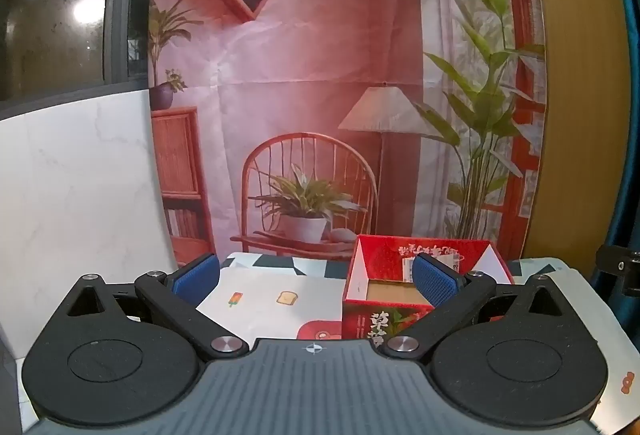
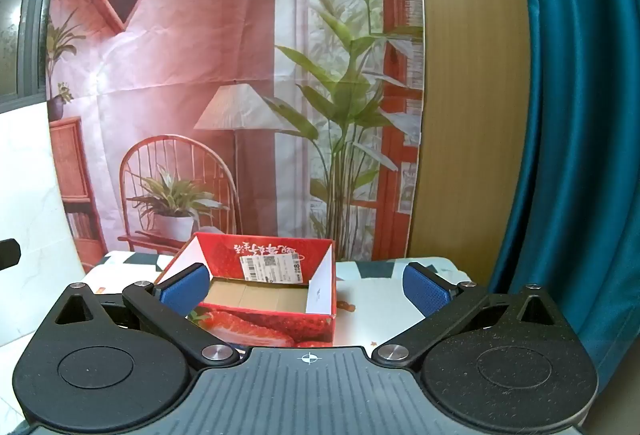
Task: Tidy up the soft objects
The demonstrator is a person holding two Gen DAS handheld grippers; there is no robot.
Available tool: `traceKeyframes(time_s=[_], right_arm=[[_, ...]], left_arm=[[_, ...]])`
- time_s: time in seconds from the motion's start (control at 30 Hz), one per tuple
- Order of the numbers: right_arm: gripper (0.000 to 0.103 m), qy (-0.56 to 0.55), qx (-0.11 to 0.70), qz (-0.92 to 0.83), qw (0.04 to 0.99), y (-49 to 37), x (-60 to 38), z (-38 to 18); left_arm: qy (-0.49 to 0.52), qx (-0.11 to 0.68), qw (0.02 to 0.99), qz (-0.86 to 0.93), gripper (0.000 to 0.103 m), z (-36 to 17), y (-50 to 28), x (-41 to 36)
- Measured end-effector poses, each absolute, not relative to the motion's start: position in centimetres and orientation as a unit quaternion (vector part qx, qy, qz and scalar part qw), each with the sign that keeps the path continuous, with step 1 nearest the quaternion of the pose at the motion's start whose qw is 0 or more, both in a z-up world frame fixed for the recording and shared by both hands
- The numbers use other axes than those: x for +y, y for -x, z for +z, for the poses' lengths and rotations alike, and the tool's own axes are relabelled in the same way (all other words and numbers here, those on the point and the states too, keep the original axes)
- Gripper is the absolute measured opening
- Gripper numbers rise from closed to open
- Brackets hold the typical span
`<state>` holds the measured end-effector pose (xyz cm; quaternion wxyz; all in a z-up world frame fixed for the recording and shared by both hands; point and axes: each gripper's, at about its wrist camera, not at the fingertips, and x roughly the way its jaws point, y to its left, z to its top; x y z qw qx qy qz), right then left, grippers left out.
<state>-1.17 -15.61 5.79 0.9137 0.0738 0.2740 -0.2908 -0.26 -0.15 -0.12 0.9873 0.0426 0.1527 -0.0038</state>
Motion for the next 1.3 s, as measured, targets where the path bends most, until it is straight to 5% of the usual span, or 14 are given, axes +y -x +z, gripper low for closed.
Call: traceKeyframes(time_s=[1.3], right_arm=[[0.103,-0.072,0.27,-0.291,0.915,1.2,-15.5,5.8]], left_arm=[[-0.032,0.178,0.984,-0.003,0.103,0.0,-0.6,0.0]])
